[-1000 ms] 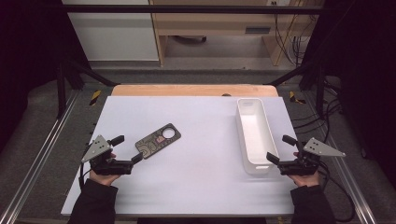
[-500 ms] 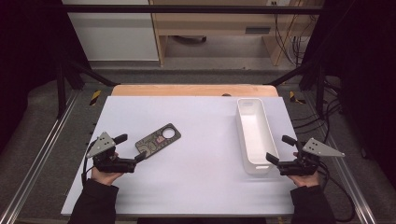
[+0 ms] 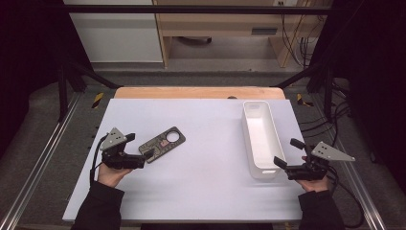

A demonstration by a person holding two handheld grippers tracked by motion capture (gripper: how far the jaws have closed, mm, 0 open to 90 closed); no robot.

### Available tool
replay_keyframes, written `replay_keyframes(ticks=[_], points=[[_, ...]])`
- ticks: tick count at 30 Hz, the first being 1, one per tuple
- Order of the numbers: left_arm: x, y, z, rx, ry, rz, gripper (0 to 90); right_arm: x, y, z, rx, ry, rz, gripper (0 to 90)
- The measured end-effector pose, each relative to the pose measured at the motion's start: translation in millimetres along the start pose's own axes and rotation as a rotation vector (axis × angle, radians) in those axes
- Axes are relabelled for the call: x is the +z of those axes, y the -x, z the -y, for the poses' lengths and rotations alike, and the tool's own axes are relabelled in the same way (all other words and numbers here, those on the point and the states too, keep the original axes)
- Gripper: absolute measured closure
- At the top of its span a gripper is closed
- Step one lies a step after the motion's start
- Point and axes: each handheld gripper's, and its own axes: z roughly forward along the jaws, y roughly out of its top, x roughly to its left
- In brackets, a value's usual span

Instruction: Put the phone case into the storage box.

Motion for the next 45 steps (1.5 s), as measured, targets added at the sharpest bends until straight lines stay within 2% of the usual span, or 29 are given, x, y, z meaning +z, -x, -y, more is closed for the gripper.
replay_keyframes(ticks=[6,12,15,19,27,28,35,39,45], points=[[8.5,-4.9,-3.8,-0.007,-0.019,-0.021,13.4,1.8,-0.6,0.9,0.002,-0.009,-0.004,0.2],[17.4,-13.9,-2.5,-0.051,-0.058,-0.037,24.3,2.3,-0.4,1.4,0.000,-0.011,-0.004,0.2],[21.0,-17.3,-1.6,-0.058,-0.072,-0.038,30.9,2.4,-0.4,1.5,0.000,-0.010,-0.005,0.2],[26.5,-21.2,-1.4,-0.053,-0.086,-0.033,40.1,2.7,-0.6,1.7,0.000,-0.012,-0.004,0.2],[37.7,-26.3,-5.7,-0.036,-0.126,-0.055,54.8,2.6,-0.6,1.8,-0.001,-0.012,-0.004,0.2],[41.0,-27.6,-6.6,-0.030,-0.142,-0.069,57.4,2.6,-0.6,1.8,0.000,-0.012,-0.005,0.2],[49.6,-36.3,-3.4,-0.038,-0.174,-0.106,69.4,2.9,-0.5,2.2,-0.004,-0.013,-0.005,0.2],[55.5,-46.2,1.5,-0.066,-0.198,-0.131,73.8,3.9,-0.7,2.5,-0.005,-0.017,-0.008,0.2],[63.8,-53.6,6.8,-0.073,-0.241,-0.158,81.7,3.4,-0.6,2.4,-0.004,-0.013,-0.005,0.2]])
